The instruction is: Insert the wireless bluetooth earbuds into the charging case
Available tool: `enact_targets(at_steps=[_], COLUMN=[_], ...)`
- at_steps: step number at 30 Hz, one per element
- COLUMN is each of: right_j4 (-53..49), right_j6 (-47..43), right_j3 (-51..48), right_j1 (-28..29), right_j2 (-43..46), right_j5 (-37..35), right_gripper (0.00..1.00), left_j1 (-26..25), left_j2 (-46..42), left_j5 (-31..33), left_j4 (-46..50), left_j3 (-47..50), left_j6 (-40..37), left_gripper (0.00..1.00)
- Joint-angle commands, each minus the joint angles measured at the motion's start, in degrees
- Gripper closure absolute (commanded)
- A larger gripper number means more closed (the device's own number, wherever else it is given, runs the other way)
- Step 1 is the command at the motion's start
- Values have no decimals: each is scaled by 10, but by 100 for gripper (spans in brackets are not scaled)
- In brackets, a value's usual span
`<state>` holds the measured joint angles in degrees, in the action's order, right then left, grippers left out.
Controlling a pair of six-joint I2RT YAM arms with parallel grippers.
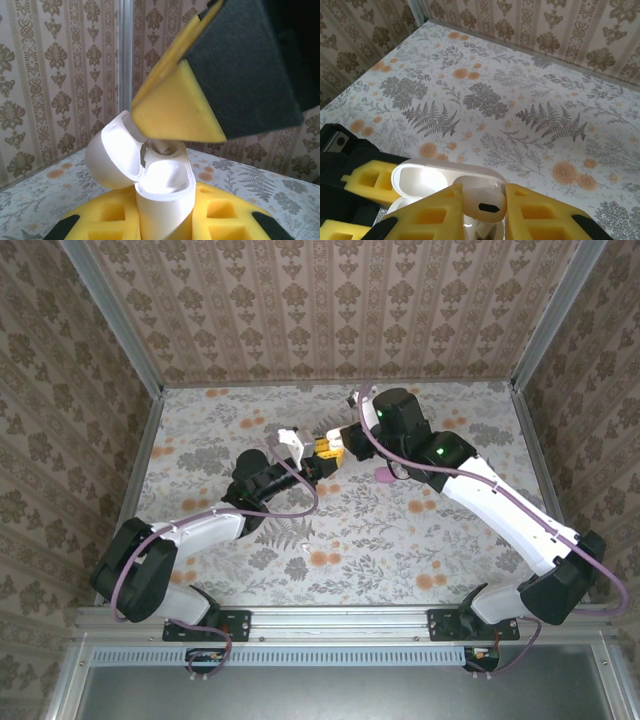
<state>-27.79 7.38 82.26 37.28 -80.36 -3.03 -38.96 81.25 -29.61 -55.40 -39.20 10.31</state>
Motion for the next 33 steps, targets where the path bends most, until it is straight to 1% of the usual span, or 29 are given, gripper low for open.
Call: enact_targets(at_steps=[1, 7, 14, 21, 25, 29, 33], right_j4=[7, 11, 13, 12, 11, 10, 11], right_j6=[-15, -24, -28, -27, -27, -20, -4], right_j3=[-15, -25, -29, -34, -35, -34, -34], right_j1=[3, 3, 3, 3, 3, -2, -9], right_j2=[20, 25, 26, 33, 36, 40, 42], right_j5=[15, 15, 44, 54, 62, 80, 106], right_gripper=[77, 75, 72, 70, 65, 60, 54], left_j1=[-5, -4, -4, -5, -4, -3, -3], left_j2=[-15, -15, -17, -18, -19, -21, -22], left_j5=[-9, -4, -5, -5, -5, -5, -6], left_j4=[-36, -37, -37, -37, -37, -37, -37], left_j3=[-12, -12, -13, -12, -12, -12, -12], left_j6=[6, 7, 6, 5, 4, 3, 3], left_gripper=[86, 86, 86, 86, 86, 86, 86])
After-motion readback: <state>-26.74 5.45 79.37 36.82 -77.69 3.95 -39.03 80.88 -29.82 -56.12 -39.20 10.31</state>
